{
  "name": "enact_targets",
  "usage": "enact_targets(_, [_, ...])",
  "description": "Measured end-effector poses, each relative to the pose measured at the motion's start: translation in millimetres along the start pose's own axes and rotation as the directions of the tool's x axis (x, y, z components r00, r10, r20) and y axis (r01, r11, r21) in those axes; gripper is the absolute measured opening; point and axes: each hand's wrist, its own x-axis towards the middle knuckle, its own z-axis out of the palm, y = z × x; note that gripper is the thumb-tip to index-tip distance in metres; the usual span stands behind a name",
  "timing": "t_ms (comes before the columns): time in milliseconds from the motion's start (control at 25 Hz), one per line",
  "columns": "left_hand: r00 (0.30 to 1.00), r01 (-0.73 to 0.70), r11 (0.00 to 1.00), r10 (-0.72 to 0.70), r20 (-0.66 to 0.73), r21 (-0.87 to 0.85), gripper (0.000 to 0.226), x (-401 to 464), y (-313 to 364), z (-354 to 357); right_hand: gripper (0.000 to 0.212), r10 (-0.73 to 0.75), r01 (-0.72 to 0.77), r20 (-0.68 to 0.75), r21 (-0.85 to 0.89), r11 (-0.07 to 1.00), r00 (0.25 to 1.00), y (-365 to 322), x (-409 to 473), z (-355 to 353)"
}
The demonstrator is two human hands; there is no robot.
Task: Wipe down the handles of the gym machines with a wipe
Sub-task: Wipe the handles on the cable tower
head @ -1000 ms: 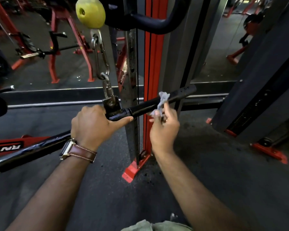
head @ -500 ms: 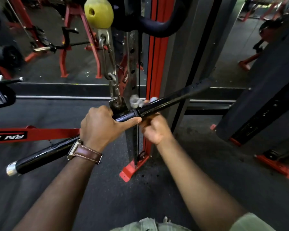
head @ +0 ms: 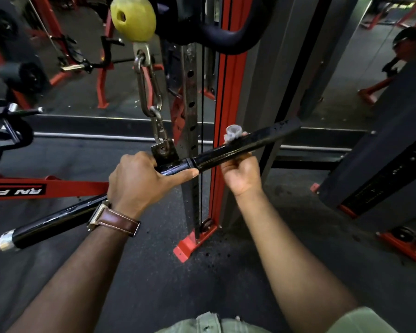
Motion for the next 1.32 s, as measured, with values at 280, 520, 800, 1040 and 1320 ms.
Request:
enact_targets(280, [0.999,-0.018,1.0,0.017,-0.039,-0.002,0.067,-1,2,0,0.039,-0.161,0.054,-0.165,-0.518,0.854,0.973,22,-25,-10])
enact_targets(520, [0.995,-0.028,0.999,0.031,-0.095,0.034,0.062,0,4,2,0.027,-0.54,0.526,0.721,-0.689,-0.498,0.434,3,-56,-11])
enact_targets(800, [0.992,-0.031,0.996,0.041,-0.121,0.087,0.073,-5,-1,0,0.036,0.257,0.669,0.745,-0.321,-0.671,0.616,-2,-36,23])
enact_targets(1040, [0.991,-0.041,0.983,0.062,-0.115,0.178,0.079,-3,-5,-7,0.028,0.101,0.39,0.509,-0.503,-0.772,0.855,-30,-23,41])
enact_targets(1320, [0.992,-0.056,0.966,0.083,-0.098,0.253,0.084,-2,-6,0,0.021,0.011,0.319,0.523,-0.503,-0.803,0.853,-51,-11,27])
